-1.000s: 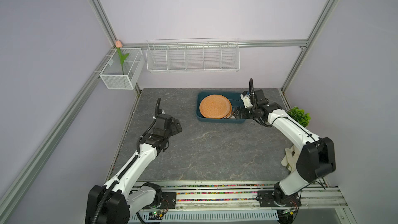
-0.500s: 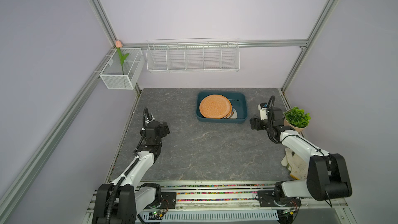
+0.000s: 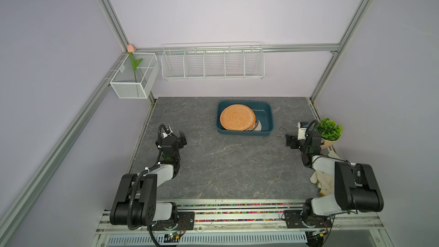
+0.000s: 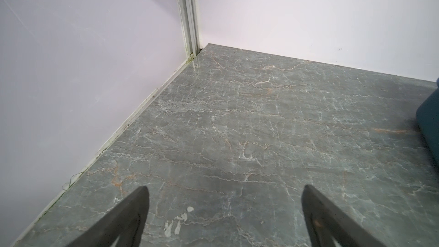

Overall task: Put the coasters into the storage box
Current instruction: Reset both arms

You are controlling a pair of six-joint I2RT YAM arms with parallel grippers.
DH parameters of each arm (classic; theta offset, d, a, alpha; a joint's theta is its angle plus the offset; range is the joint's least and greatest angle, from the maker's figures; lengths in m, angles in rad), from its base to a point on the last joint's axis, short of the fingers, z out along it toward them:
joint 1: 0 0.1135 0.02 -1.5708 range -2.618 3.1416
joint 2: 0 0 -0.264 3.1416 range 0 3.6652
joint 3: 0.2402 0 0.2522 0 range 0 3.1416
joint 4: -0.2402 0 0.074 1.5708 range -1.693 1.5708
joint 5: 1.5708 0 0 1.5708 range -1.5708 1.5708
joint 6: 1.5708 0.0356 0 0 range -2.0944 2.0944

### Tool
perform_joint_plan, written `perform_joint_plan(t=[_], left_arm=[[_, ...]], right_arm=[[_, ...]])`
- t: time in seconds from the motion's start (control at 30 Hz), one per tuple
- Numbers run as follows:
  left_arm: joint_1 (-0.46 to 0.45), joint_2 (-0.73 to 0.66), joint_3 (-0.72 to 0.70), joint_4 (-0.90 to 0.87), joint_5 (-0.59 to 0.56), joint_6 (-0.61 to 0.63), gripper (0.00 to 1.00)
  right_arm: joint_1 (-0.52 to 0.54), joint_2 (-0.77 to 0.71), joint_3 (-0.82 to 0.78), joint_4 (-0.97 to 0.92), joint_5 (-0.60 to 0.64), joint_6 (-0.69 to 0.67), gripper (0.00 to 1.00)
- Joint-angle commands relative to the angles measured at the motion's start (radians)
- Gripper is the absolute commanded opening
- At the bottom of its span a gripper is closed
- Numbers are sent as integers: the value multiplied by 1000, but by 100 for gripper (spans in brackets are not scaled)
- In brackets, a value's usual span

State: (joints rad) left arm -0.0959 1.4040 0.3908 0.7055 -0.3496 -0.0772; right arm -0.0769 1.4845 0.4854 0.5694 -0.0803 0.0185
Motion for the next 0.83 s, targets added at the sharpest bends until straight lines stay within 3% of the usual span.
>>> perform_joint_plan(t=[0.0,0.23,0.5,0.8], left_arm=[[8,47,-31,172,-15,31,100],[12,142,-55,305,-28,24,100],[19,141,-55,299,-22,16,99],[21,141,-52,295,-26,15,99]], right_arm=[[-2,7,-37,159,-51,-33,88],[2,66,-174,478,-7,-23,88],[65,51,-106,314,141,-51,89],[69,48,-105,308,146,-53,89]])
